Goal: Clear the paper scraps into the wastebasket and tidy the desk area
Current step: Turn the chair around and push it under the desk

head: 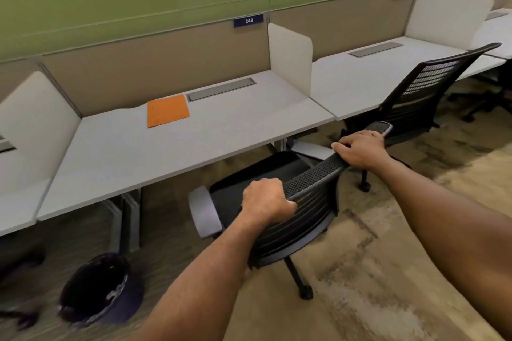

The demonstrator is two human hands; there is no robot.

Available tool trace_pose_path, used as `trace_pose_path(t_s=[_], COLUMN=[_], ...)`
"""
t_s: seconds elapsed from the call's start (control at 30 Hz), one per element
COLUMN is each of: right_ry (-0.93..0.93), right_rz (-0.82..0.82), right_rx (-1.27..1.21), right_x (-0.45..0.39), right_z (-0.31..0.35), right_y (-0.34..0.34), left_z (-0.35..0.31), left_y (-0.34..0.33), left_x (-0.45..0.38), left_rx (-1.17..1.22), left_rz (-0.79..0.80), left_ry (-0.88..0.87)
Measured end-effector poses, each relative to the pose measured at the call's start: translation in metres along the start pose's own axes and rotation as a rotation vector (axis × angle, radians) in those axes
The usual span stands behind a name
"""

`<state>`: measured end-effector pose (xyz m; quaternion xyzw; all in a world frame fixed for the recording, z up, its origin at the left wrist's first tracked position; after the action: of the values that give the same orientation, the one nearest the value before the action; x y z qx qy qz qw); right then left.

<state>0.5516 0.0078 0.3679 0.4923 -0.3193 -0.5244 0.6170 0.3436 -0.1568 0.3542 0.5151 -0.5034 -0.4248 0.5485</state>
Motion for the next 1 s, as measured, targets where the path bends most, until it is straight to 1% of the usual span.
trace_pose_path(t_s=[0.13, 0.27, 0.4, 0.47, 0.57, 0.77, 0.87, 1.0], right_ry=[0.106, 0.179, 0.265, 0.313, 0.354, 0.328, 0.264, 0.166], right_rz=[-0.003, -0.004, -0.101, -0.123, -0.142, -0.235, -0.218, -0.155], right_rx=[-0.048, -0.085, -0.146, -0.162, -0.132, -0.031, -0.064, -0.116], right_x=[0.046, 0.085, 0.128, 0.148, 0.171, 0.197, 0.197, 0.186], right_z=[0.024, 0.049, 0.082, 0.099, 0.11, 0.108, 0.114, 0.127], right_y=[-0.008, -0.01, -0.009, -0.008, -0.003, 0.013, 0.01, 0.002], left_z=[0.033, 0.065, 0.096, 0.111, 0.13, 0.166, 0.182, 0.202], left_y=[-0.007, -0.004, 0.001, 0.003, 0.005, 0.001, 0.007, 0.015], left_x=[0.027, 0.06, 0.101, 0.124, 0.156, 0.206, 0.222, 0.234], left_rx=[0.011, 0.025, 0.009, -0.014, -0.04, -0.086, -0.132, -0.174], left_rz=[-0.012, -0.058, -0.155, -0.201, -0.214, -0.194, -0.227, -0.247], left_ry=[0.005, 0.023, 0.065, 0.084, 0.089, 0.126, 0.142, 0.153])
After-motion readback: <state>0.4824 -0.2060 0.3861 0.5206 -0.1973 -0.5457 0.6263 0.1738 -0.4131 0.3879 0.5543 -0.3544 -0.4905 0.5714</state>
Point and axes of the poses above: each hand's wrist, its own x-axis away from the middle knuckle, its own y-axis out of the back of the hand, z = x × y, the point moved 7 cm from there along -x, towards the middle knuckle, and after that the axes turned 9 degrees about -x, right-handed, at the moved point
